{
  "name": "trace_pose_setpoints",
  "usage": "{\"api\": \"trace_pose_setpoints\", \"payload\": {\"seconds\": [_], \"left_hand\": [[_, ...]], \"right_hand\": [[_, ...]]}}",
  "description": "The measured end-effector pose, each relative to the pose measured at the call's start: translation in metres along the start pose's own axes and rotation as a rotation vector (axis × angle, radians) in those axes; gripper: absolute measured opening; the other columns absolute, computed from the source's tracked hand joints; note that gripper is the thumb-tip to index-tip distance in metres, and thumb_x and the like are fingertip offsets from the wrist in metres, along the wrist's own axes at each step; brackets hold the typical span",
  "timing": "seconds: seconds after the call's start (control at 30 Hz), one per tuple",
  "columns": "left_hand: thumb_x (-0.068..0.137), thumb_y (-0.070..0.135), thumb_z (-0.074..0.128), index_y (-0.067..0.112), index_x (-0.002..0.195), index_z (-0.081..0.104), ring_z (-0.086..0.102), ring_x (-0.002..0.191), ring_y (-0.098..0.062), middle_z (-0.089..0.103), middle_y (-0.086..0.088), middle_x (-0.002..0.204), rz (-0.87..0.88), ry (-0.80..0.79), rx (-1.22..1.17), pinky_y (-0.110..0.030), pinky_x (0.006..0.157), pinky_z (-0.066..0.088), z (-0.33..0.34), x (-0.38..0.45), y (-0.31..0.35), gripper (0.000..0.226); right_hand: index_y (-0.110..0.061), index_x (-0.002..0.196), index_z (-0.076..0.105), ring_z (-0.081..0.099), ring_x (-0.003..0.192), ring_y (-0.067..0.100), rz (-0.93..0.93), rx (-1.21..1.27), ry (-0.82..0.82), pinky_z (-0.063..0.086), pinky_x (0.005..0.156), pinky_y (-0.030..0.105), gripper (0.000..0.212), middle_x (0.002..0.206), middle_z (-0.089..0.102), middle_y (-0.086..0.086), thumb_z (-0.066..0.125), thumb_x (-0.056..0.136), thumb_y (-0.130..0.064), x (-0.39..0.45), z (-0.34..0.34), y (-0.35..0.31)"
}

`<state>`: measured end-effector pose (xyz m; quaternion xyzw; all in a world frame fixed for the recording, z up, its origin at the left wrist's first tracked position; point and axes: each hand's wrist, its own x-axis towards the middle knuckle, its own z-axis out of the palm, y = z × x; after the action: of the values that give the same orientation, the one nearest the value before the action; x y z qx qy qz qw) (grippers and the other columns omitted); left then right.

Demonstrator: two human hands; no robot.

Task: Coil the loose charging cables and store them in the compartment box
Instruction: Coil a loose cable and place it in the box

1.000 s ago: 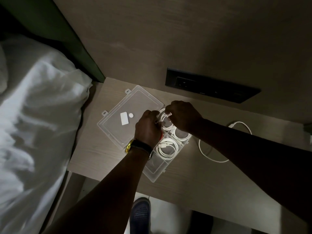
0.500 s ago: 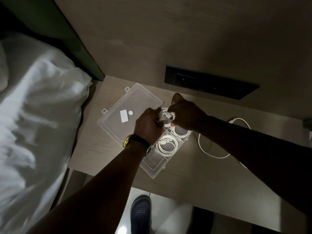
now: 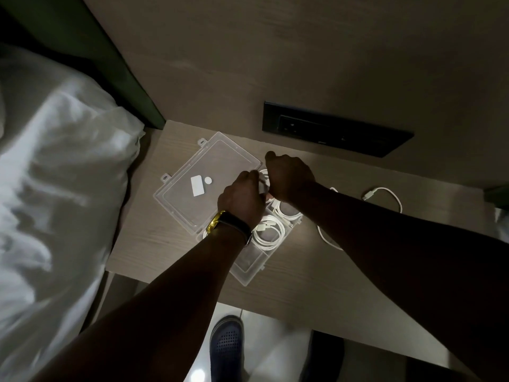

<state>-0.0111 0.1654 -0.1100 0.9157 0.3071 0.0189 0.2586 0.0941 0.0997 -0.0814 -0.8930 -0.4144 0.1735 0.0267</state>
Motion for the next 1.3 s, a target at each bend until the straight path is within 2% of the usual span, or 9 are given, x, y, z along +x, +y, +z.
{"api": "trace_pose_setpoints", "payload": {"seconds": [0.13,0.33,0.47,0.6,0.73,0.9,0.97,1.13,1.3], "left_hand": [[0.086,0.026,0.054,0.018,0.107,0.061,0.067,0.091,-0.036,0.068,-0.007,0.103,-0.026,-0.03,0.03,-0.042,0.075,0.053,-0.002,0.004,0.0,0.023],[0.092,0.028,0.05,0.019,0.135,0.05,0.066,0.098,-0.035,0.068,-0.008,0.112,-0.02,-0.044,0.044,-0.044,0.081,0.055,0.003,0.0,-0.005,0.044],[0.092,0.028,0.051,0.02,0.144,0.039,0.064,0.104,-0.033,0.066,-0.008,0.119,-0.022,-0.071,0.063,-0.043,0.083,0.052,0.004,-0.001,-0.006,0.054],[0.094,0.03,0.045,0.022,0.146,0.035,0.064,0.105,-0.033,0.065,-0.008,0.121,-0.038,-0.089,0.069,-0.043,0.084,0.053,0.0,-0.003,-0.004,0.054],[0.092,0.029,0.044,0.023,0.149,0.029,0.061,0.109,-0.036,0.063,-0.009,0.126,-0.068,-0.134,0.061,-0.045,0.087,0.05,-0.004,-0.003,0.003,0.059],[0.091,0.026,0.048,0.024,0.149,0.03,0.062,0.109,-0.037,0.065,-0.012,0.124,-0.078,-0.124,0.002,-0.045,0.089,0.048,-0.005,-0.011,0.005,0.061],[0.09,0.021,0.051,0.025,0.147,0.034,0.063,0.107,-0.036,0.066,-0.011,0.122,-0.034,-0.08,-0.034,-0.045,0.088,0.048,-0.005,-0.018,0.004,0.06],[0.086,0.015,0.055,0.022,0.138,0.046,0.062,0.105,-0.032,0.064,-0.008,0.119,0.019,0.039,-0.1,-0.043,0.085,0.049,-0.006,-0.033,0.006,0.053],[0.081,0.007,0.057,0.009,0.124,0.058,0.062,0.099,-0.037,0.066,-0.016,0.111,0.079,0.122,-0.106,-0.046,0.086,0.05,-0.01,-0.038,0.023,0.043]], "right_hand": [[-0.014,0.112,0.056,0.064,0.097,0.035,-0.067,-0.032,0.067,0.048,0.071,0.036,0.03,0.104,0.067,0.01,0.063,0.084,-0.02,-0.007,0.008,0.006],[-0.014,0.118,0.06,0.054,0.104,0.03,-0.138,0.025,0.087,0.05,0.081,0.04,0.031,0.114,0.058,0.009,0.06,0.091,-0.028,-0.027,0.021,0.02],[-0.01,0.107,0.062,0.052,0.098,0.028,-0.208,-0.133,0.163,0.042,0.067,0.034,0.024,0.109,0.057,0.007,0.053,0.094,-0.029,-0.037,0.028,0.025],[-0.01,0.112,0.06,0.052,0.101,0.032,-0.122,-0.166,0.149,0.046,0.073,0.042,0.032,0.112,0.055,0.01,0.044,0.097,-0.033,-0.04,0.031,0.021],[-0.01,0.116,0.057,0.051,0.105,0.035,-0.051,-0.106,0.091,0.044,0.079,0.042,0.031,0.117,0.054,0.012,0.05,0.093,-0.029,-0.039,0.033,0.012],[-0.009,0.105,0.066,0.056,0.093,0.033,-0.145,0.029,0.171,0.043,0.081,0.037,0.021,0.103,0.06,0.012,0.054,0.089,-0.016,-0.052,0.024,0.014],[-0.009,0.097,0.07,0.06,0.082,0.029,-0.169,0.107,0.271,0.044,0.075,0.031,0.014,0.09,0.064,0.011,0.062,0.086,-0.011,-0.063,0.022,0.024],[-0.009,0.1,0.073,0.064,0.089,0.033,0.129,0.266,0.364,0.048,0.08,0.035,0.021,0.098,0.068,0.016,0.058,0.087,-0.006,-0.074,0.012,0.097],[-0.008,0.116,0.065,0.052,0.104,0.044,0.558,0.106,0.209,0.046,0.091,0.044,0.03,0.117,0.057,0.023,0.056,0.087,-0.01,-0.092,0.023,0.19]]}}
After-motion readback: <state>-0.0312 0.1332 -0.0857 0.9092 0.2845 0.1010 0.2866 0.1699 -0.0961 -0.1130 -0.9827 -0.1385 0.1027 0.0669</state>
